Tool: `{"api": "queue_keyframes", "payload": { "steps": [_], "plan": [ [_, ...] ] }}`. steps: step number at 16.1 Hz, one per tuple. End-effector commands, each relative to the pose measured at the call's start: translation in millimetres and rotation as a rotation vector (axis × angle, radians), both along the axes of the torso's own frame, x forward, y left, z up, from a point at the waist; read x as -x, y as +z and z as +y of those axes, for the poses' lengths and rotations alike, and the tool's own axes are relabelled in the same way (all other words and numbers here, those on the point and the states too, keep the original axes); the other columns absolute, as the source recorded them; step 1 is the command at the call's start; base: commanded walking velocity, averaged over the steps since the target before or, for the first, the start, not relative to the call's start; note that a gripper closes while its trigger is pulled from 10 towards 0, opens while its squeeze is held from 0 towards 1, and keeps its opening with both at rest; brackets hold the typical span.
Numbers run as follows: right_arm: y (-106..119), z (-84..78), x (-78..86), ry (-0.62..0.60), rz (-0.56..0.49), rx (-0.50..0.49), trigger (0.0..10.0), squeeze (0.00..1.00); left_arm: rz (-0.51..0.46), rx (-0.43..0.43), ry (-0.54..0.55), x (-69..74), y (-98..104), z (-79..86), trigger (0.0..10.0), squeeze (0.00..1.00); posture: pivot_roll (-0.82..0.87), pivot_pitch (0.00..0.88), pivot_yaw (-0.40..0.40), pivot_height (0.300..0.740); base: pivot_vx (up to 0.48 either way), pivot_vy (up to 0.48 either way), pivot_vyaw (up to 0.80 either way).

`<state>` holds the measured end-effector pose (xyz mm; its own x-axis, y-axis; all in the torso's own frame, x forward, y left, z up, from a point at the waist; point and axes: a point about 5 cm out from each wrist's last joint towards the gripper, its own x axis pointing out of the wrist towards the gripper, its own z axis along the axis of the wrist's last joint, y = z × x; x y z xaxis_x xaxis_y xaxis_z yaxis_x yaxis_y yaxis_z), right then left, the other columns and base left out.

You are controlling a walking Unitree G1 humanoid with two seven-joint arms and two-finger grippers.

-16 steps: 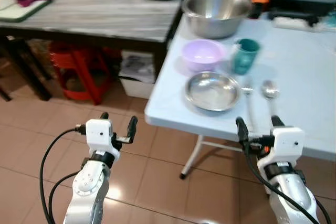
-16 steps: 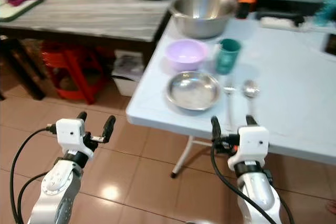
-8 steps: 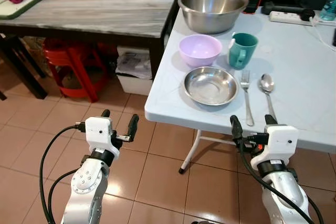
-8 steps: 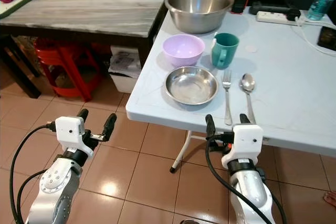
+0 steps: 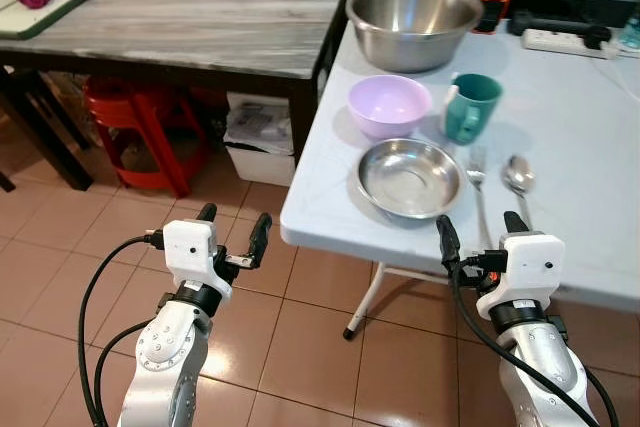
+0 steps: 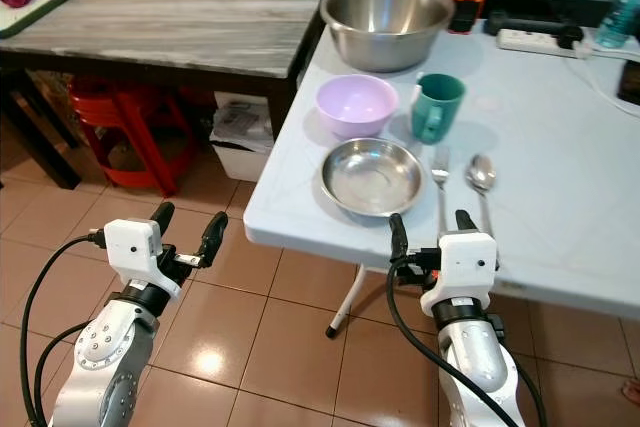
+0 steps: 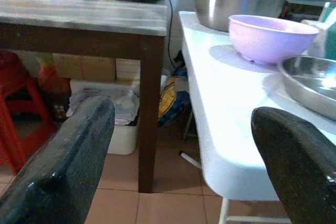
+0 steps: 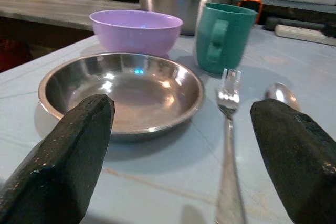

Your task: Setting the table

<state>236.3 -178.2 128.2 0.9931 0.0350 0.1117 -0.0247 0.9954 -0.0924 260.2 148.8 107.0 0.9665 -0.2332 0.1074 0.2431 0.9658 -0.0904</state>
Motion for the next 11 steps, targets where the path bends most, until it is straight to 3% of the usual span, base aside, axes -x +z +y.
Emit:
{"api": "queue_keyframes", "payload": {
  "steps": [1, 11],
  "plan": [
    [4, 1.6, 0.7, -0.001, -0.017, 0.004, 10.0, 0.0, 0.003, -0.003, -0.001, 1.5, 1, 2.9, 10.0, 0.0, -0.12, 0.138, 0.046, 0.74, 0.304, 0.0, 0.0],
    [14, 2.9, 0.6, -0.009, -0.046, 0.02, 10.0, 0.0, 0.016, -0.01, -0.036, 5.5, 1, 0.3, 10.0, 0.0, -0.13, 0.149, 0.048, 0.74, 0.301, 0.0, 0.0]
  ]
}}
